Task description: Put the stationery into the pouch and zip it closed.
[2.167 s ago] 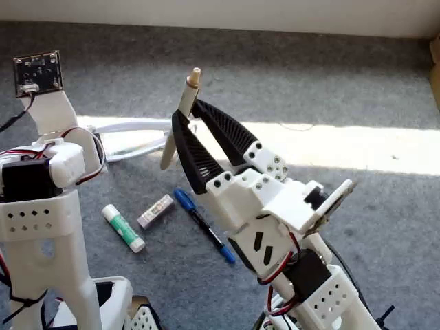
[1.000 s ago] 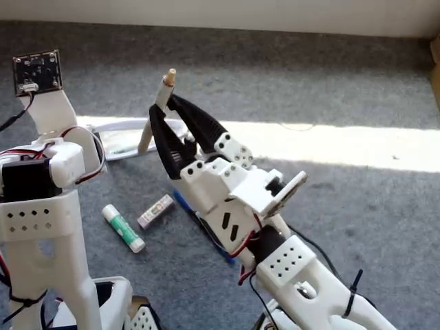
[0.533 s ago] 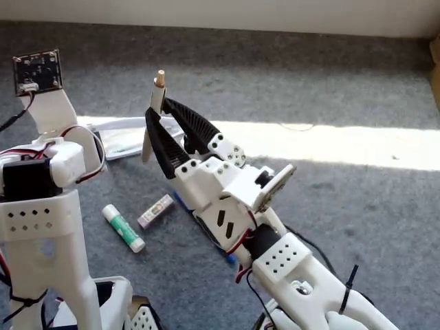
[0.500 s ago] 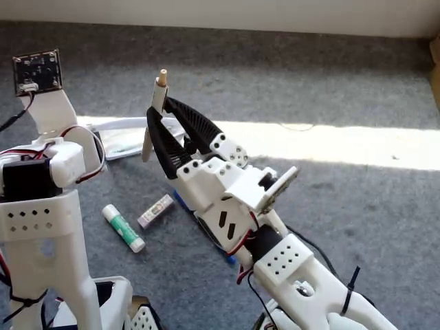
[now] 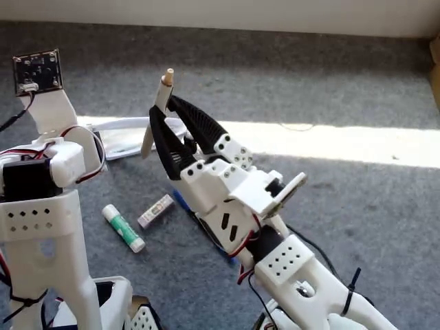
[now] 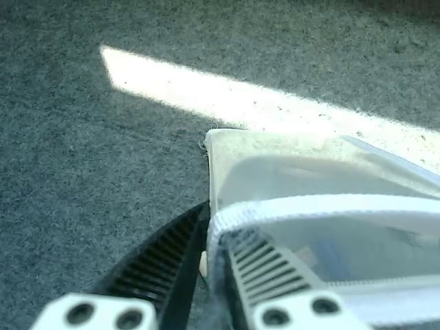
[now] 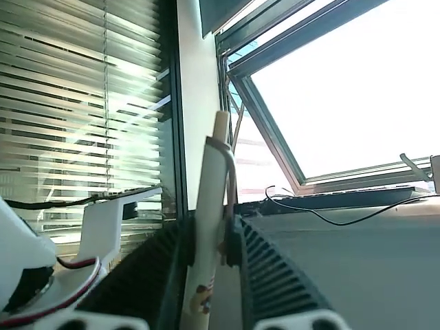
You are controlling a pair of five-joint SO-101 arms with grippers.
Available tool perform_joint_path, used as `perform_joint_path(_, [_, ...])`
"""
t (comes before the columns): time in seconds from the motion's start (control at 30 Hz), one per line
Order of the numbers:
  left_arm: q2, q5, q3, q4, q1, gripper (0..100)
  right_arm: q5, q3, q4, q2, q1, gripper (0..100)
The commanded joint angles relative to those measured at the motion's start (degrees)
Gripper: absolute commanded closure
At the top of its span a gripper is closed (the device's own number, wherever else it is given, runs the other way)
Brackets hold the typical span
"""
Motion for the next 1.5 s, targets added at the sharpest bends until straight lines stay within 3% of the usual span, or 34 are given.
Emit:
perform_joint_path(0.0, [0.0, -0.6, 0.3, -0.7, 0.7, 99, -0.1, -5.0, -7.9, 5.1, 0.0, 99.1])
perform_joint_path(0.23, [-0.3, -0.7, 1.3, -1.1, 0.7, 99, -0.1, -5.6, -10.9, 8.0, 1.1, 99.1])
perform_joint_path(0.83, [-0.3, -0.7, 1.9, -1.8, 0.7, 99, 3.5, -10.8, -7.3, 8.8, 1.6, 99.1])
perform_joint_path(1.1, [-0.3, -0.7, 2.0, -1.7, 0.7, 99, 3.5, -14.2, -17.1, 20.1, 4.1, 99.1])
perform_joint_path(1.37, [-0.3, -0.7, 1.9, -1.8, 0.7, 99, 3.5, -8.0, -17.0, 12.6, 3.6, 99.1])
perform_joint_path(1.47, [-0.3, -0.7, 1.8, -1.8, 0.7, 99, 3.3, -5.7, -12.3, 9.3, 3.6, 99.1])
